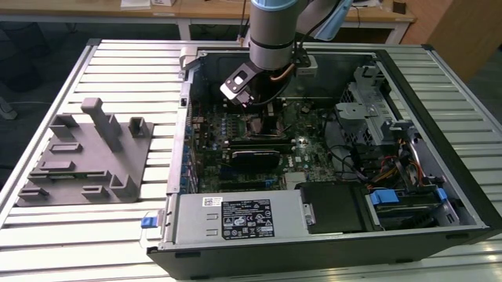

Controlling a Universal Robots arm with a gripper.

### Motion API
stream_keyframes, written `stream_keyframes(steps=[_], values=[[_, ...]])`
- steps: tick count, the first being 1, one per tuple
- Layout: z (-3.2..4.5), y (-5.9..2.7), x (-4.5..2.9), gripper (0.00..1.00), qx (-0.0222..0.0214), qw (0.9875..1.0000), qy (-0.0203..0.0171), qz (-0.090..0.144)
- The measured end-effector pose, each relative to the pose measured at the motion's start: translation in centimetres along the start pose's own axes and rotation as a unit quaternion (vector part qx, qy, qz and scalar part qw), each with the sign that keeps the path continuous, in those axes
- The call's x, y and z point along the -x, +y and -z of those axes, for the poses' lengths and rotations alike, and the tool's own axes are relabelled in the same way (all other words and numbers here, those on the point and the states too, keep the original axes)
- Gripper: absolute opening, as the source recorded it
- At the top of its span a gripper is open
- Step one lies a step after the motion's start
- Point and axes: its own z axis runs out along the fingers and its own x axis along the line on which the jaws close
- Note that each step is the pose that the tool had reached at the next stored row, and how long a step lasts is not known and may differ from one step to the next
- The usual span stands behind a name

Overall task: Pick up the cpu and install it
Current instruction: 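Place the cpu into insertion slot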

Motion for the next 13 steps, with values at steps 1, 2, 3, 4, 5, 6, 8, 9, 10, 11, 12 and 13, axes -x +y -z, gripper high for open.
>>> stream_keyframes(steps=[1, 2, 3, 4, 5, 6, 8, 9, 10, 11, 12, 13], values=[[0.00, 0.00, 0.00, 0.56, 0.0000, 1.0000, 0.0000, 0.000], [0.00, 0.00, 0.00, 0.56, 0.0000, 1.0000, 0.0000, 0.000], [0.00, 0.00, 0.00, 0.56, 0.0000, 1.0000, 0.0000, 0.000], [-0.04, 0.00, 0.00, 0.56, 0.0000, 1.0000, 0.0001, 0.000], [-0.07, 0.00, 0.00, 0.56, 0.0000, 1.0000, 0.0000, 0.000], [-0.09, -0.01, 0.00, 0.56, 0.0000, 1.0000, 0.0000, 0.000], [-0.11, -0.01, 0.00, 0.56, -0.0001, 1.0000, -0.0001, 0.000], [-0.12, -0.01, 0.00, 0.56, -0.0001, 1.0000, -0.0001, 0.000], [-0.14, 0.00, 0.00, 0.56, 0.0000, 1.0000, 0.0000, 0.000], [-0.14, 0.00, 0.00, 0.56, 0.0000, 1.0000, 0.0001, 0.000], [-0.14, -0.01, 0.00, 0.56, 0.0000, 1.0000, 0.0001, 0.000], [-0.14, 0.00, 0.00, 0.56, 0.0000, 1.0000, 0.0000, 0.000]])
